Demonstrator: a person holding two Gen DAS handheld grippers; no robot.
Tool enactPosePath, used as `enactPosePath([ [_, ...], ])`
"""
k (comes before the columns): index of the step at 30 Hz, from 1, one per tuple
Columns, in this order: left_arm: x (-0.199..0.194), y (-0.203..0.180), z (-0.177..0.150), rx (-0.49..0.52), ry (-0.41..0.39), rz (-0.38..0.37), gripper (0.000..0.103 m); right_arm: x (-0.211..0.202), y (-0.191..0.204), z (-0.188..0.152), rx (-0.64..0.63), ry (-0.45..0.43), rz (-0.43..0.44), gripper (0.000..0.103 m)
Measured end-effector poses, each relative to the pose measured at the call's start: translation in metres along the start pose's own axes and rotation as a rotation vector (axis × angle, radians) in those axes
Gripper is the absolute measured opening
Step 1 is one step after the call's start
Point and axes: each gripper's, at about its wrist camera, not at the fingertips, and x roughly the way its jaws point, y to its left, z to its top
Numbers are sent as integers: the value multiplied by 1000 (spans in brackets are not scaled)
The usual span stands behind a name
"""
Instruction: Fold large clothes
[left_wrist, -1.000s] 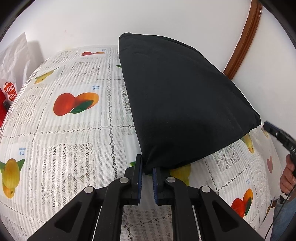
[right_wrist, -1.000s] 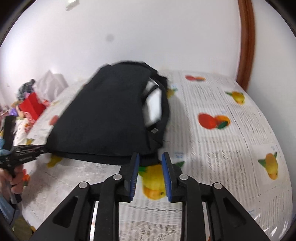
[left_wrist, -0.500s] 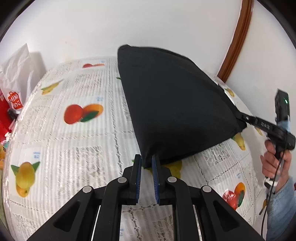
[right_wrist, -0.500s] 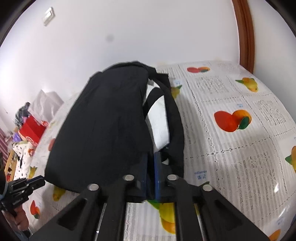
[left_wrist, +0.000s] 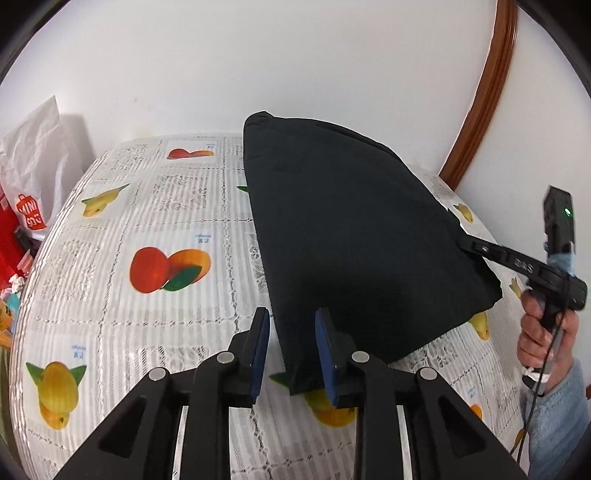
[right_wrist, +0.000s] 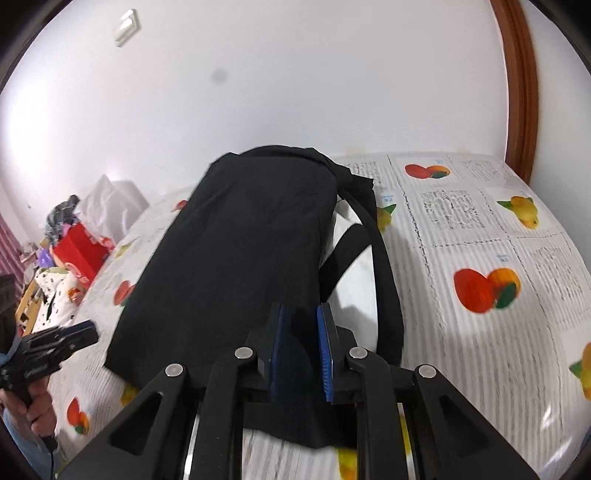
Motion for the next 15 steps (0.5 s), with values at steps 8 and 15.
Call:
enactPosePath([
  [8, 24, -5, -1, 10, 47, 16, 26, 1, 3, 22, 6, -78, 31, 3],
  [15, 22, -2, -2, 6, 49, 0, 25, -3, -4, 8, 16, -41, -37, 6],
])
